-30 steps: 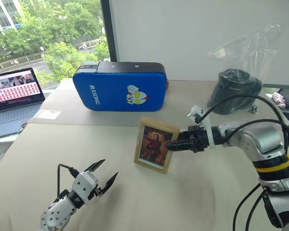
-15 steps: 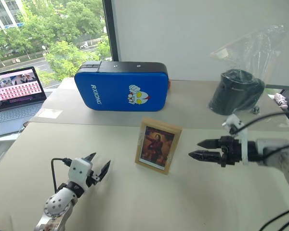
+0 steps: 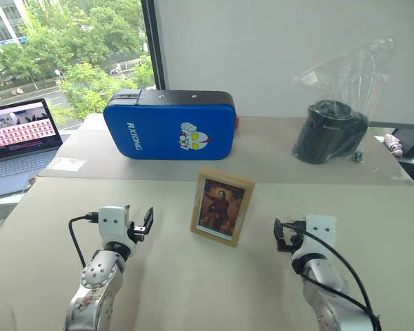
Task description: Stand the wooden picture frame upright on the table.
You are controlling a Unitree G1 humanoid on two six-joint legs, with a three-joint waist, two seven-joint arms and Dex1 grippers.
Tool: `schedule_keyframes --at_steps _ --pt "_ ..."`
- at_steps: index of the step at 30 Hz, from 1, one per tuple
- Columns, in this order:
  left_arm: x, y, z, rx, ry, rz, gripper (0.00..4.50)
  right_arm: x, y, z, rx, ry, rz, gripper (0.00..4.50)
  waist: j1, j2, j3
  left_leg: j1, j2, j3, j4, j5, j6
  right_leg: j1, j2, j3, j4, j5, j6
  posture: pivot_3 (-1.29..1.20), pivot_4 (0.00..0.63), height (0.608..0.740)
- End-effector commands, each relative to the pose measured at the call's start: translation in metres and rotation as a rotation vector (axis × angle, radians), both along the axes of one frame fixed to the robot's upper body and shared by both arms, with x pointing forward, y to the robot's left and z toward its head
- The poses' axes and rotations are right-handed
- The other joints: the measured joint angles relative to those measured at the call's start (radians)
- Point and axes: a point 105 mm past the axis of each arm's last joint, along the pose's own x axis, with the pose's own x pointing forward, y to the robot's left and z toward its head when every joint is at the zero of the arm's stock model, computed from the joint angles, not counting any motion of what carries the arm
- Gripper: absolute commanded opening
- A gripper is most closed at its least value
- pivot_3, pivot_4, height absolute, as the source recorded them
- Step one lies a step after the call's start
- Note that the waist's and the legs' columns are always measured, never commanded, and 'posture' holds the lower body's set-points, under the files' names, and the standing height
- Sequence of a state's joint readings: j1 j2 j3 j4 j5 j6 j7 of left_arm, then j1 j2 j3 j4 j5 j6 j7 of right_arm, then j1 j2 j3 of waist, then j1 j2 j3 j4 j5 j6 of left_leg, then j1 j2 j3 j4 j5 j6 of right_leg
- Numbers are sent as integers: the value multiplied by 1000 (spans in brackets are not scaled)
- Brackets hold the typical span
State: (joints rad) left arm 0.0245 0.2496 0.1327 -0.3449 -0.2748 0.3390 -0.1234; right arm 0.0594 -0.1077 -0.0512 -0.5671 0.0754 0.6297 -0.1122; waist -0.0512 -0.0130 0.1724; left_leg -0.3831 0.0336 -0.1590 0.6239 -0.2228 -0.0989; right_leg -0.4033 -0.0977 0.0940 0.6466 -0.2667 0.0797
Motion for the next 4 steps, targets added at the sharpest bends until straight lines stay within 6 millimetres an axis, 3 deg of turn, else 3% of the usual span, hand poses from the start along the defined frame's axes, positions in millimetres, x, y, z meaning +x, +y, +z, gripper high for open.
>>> schedule_keyframes --at_steps 1,4 --pt "2 2 10 5 -44 8 3538 1 -1 15 -42 -74 3 4477 1 0 0 0 0 0 0 0 0 0 0 0 0 0 0 0 150 740" --pt "3 2 9 6 -45 8 3538 2 -2 15 -65 -71 1 4477 2 0 0 0 0 0 0 0 0 0 0 0 0 0 0 0 150 740"
